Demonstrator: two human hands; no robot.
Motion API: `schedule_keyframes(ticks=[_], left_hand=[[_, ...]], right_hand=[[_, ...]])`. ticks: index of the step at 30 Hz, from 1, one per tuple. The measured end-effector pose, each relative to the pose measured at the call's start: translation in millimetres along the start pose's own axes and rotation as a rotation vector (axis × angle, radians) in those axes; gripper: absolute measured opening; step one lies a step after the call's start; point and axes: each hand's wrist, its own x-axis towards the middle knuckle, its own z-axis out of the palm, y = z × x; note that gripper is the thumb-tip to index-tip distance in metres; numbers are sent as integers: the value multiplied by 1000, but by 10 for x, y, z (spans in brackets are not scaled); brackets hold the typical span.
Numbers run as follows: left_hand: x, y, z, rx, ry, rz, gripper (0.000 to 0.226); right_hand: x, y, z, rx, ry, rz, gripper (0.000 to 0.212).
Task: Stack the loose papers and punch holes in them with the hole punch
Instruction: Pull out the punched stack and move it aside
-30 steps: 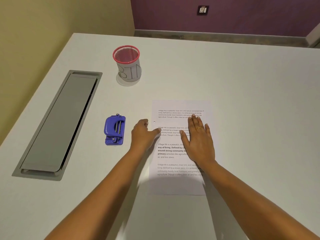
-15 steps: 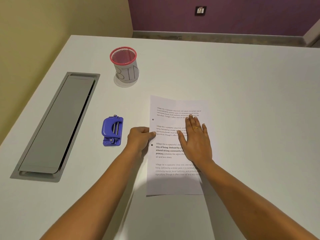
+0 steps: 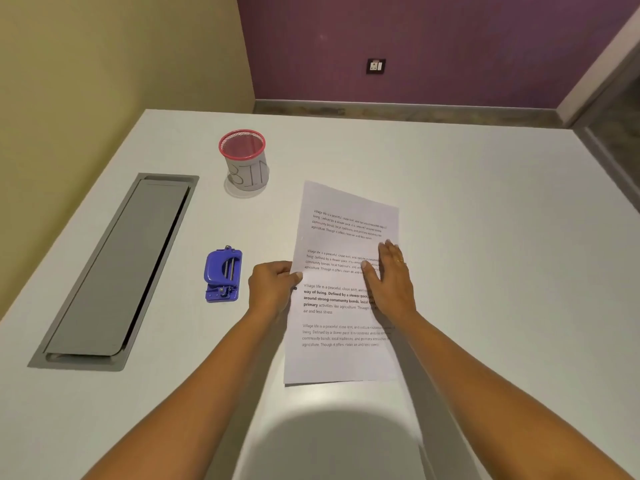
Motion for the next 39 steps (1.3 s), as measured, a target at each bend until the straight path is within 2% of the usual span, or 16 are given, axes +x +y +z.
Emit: schedule_keyframes(ticks=[1,4,7,10,11,16,23,28,32,35,39], left_hand=[[-29,24,-24,-36,-5,4,8],[-131,110,-87,-152,-44,3,11],[-247,202,-121,-197,-74,51,9],[-366,293,-141,-240,-74,101,12],[-406,323,-142,-258,-76,117,13],[-606,424,-144,-307,-65,204,13],[-796,355,-61,-362,-107,333,13],[-821,5,46,-216,-123,270,11],[-776,-274,101,-56,-98,184,21],[-743,-360,129,-26,-83,159,21],[-716,-361,164,-41,-55,141,20]], right_hand=[[-44,14,-81,51,20,55,60],[-171,46,-312,248,67,220,64],[-283,38,-499,501,106,339,52],[-404,-10,-647,617,160,294,17],[-446,-37,-695,638,192,268,12],[-628,-175,-906,696,325,138,9],[-945,-158,-1070,717,434,25,5],[-1194,143,-907,595,355,103,7],[-1269,364,-782,464,323,223,12],[-1244,438,-740,384,276,315,17],[-1185,432,-743,320,257,332,19]])
